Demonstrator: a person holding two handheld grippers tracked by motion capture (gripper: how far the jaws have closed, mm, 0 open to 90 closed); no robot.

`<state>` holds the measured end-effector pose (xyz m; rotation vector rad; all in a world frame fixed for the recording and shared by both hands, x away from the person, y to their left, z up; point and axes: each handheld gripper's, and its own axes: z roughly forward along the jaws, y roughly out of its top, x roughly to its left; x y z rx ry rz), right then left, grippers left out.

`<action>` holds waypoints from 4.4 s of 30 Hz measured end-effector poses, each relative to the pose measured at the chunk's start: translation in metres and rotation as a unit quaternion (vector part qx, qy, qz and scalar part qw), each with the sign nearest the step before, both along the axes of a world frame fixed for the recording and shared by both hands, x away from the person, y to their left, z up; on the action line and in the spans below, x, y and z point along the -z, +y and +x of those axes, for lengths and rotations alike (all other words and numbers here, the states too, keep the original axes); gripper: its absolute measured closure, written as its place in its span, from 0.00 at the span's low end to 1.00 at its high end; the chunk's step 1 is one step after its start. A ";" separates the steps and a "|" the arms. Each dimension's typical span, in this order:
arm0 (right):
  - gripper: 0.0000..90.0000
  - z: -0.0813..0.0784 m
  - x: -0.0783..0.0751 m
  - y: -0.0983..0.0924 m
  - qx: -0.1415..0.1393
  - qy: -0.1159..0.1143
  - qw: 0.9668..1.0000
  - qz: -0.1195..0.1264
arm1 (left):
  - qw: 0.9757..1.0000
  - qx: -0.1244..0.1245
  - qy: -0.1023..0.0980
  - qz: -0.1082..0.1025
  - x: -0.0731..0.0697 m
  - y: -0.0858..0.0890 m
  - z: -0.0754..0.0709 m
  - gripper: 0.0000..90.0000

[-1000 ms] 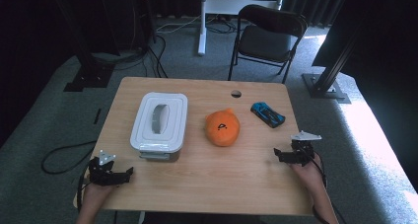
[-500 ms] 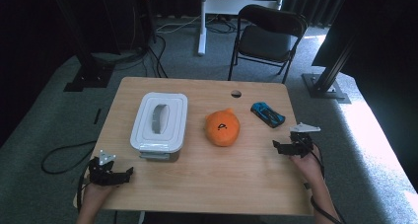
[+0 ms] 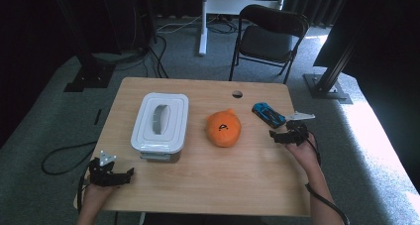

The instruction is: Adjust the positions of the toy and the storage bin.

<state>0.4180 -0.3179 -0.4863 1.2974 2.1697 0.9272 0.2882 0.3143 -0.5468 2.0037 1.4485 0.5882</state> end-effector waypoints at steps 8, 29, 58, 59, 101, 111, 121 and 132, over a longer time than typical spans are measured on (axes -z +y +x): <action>0.13 0.021 0.001 0.003 0.002 0.013 1.000 -0.009 | 1.000 0.000 0.000 0.000 0.000 0.000 0.000 0.00; 0.13 0.084 0.011 0.005 -0.015 0.047 0.998 -0.033 | 1.000 -0.002 0.000 -0.001 0.000 0.000 0.000 0.00; 0.17 0.122 0.042 -0.003 -0.018 0.125 0.991 -0.052 | 1.000 -0.002 0.000 0.000 0.000 0.000 0.000 0.00; 0.17 0.122 0.043 -0.004 -0.019 0.124 0.991 -0.049 | 1.000 -0.002 0.000 0.000 0.000 0.000 0.000 0.00; 0.28 0.067 0.011 -0.006 0.046 0.127 0.991 -0.011 | 1.000 -0.004 -0.001 0.000 0.000 0.000 -0.001 0.01; 0.28 0.010 0.017 -0.013 0.105 0.120 0.987 0.002 | 1.000 -0.004 -0.001 0.000 0.000 0.000 -0.001 0.01; 0.28 -0.057 0.026 -0.016 0.150 0.098 0.983 0.026 | 1.000 -0.004 0.000 0.001 0.000 0.000 -0.002 0.01; 0.27 -0.094 0.043 -0.007 0.169 0.089 0.981 0.016 | 1.000 -0.004 0.000 0.002 0.000 0.000 -0.002 0.01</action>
